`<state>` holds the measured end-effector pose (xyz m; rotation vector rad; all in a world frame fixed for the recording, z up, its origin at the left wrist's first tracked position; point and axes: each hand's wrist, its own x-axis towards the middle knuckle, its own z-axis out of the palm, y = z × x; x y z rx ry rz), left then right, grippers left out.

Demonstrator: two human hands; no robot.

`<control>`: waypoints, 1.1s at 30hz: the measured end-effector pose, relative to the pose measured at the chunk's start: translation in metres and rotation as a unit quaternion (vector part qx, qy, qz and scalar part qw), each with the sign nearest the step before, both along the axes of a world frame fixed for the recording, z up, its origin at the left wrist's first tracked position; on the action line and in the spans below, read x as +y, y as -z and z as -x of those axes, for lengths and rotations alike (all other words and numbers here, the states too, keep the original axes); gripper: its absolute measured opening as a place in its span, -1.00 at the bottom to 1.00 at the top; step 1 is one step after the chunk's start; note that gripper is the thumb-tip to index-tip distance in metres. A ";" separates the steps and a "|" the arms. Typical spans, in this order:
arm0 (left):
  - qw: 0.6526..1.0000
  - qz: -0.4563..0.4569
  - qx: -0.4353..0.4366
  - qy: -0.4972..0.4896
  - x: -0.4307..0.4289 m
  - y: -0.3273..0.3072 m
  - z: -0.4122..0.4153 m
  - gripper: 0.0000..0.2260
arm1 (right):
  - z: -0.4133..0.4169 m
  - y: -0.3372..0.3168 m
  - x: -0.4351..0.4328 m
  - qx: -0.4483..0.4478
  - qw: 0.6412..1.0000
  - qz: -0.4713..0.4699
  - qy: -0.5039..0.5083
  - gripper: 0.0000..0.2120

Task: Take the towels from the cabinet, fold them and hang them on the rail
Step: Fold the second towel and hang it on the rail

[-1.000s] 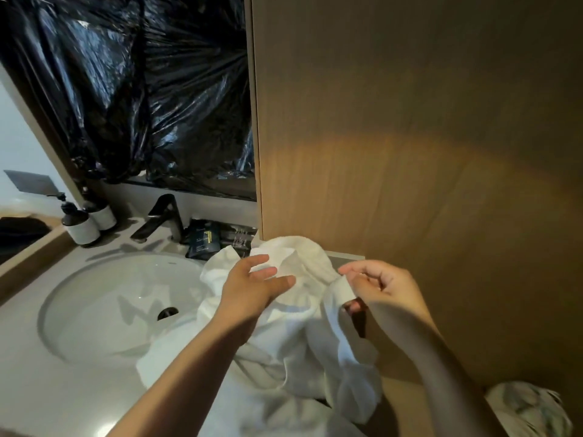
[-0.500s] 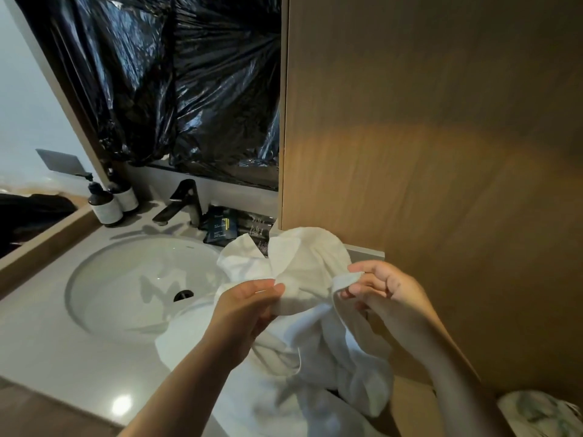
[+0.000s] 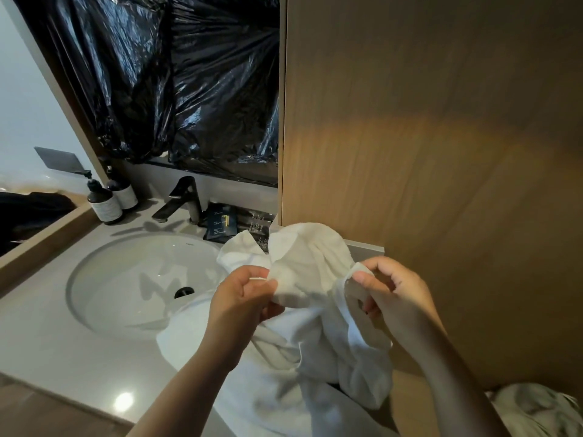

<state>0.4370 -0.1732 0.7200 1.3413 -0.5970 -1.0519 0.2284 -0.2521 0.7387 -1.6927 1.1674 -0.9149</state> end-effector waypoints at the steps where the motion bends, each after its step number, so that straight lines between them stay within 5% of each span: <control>1: 1.000 0.010 -0.010 -0.010 -0.001 -0.003 -0.001 -0.94 | -0.001 -0.002 0.002 -0.005 1.000 -0.004 -0.012 -0.88; 8: 0.992 0.092 0.080 0.038 -0.013 -0.049 -0.003 -0.80 | -0.015 -0.039 0.016 -0.019 0.985 0.158 -0.071 -0.83; 20: 0.994 0.098 -0.013 0.046 -0.007 -0.054 0.014 -0.86 | -0.034 -0.053 0.025 -0.118 0.984 0.100 -0.092 -0.85; 33: 0.987 0.122 -0.077 0.074 0.000 -0.051 0.023 -0.85 | -0.033 -0.035 0.013 -0.037 0.988 0.138 -0.057 -0.88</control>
